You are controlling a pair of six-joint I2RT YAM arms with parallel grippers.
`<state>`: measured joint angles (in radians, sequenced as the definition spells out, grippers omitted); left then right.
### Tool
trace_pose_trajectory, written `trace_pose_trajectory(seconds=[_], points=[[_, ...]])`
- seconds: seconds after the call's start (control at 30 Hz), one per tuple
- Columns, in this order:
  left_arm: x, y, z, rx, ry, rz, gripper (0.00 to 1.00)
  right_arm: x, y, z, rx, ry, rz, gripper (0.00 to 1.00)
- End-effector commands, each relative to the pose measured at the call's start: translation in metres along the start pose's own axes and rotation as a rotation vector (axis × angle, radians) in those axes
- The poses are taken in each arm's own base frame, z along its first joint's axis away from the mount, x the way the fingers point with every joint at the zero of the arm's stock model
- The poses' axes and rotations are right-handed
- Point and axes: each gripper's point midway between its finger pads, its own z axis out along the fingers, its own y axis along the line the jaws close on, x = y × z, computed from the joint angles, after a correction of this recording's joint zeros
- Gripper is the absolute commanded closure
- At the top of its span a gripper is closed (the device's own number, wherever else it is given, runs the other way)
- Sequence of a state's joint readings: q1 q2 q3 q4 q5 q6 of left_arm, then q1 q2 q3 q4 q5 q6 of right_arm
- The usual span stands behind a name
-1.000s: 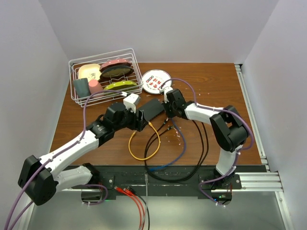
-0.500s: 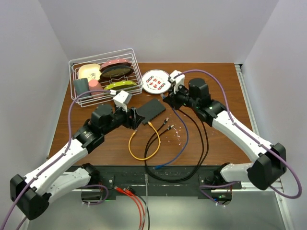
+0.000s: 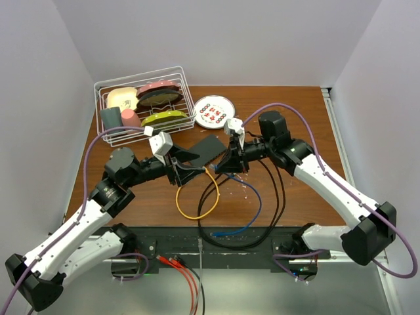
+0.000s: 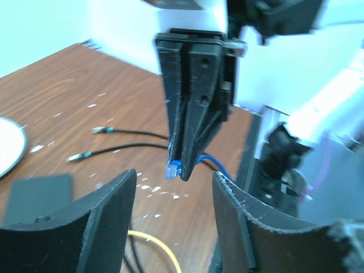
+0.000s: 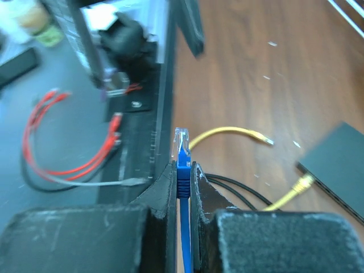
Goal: Insert the plug into the switch port
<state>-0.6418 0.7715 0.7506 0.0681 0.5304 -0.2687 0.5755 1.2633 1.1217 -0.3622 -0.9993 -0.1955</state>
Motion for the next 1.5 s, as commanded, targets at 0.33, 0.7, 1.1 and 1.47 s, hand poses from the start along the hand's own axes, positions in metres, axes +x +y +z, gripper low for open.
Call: trace_pose_trajectory(seconds=[0.33, 0.7, 1.1, 1.47], points=[[-0.016, -0.06, -0.003, 0.392, -0.035, 0.127, 0.44, -0.031, 0.063, -0.017, -0.278, -0.076, -0.083, 1.0], [-0.017, -0.074, -0.003, 0.499, -0.053, 0.156, 0.48, -0.034, 0.078, -0.024, -0.355, -0.077, -0.107, 1.0], [-0.027, -0.071, 0.012, 0.489, -0.088, 0.144, 0.55, -0.033, 0.078, -0.023, -0.365, -0.075, -0.097, 1.0], [-0.017, -0.076, 0.027, 0.526, -0.054, 0.119, 0.62, -0.035, 0.078, -0.023, -0.365, -0.081, -0.103, 1.0]])
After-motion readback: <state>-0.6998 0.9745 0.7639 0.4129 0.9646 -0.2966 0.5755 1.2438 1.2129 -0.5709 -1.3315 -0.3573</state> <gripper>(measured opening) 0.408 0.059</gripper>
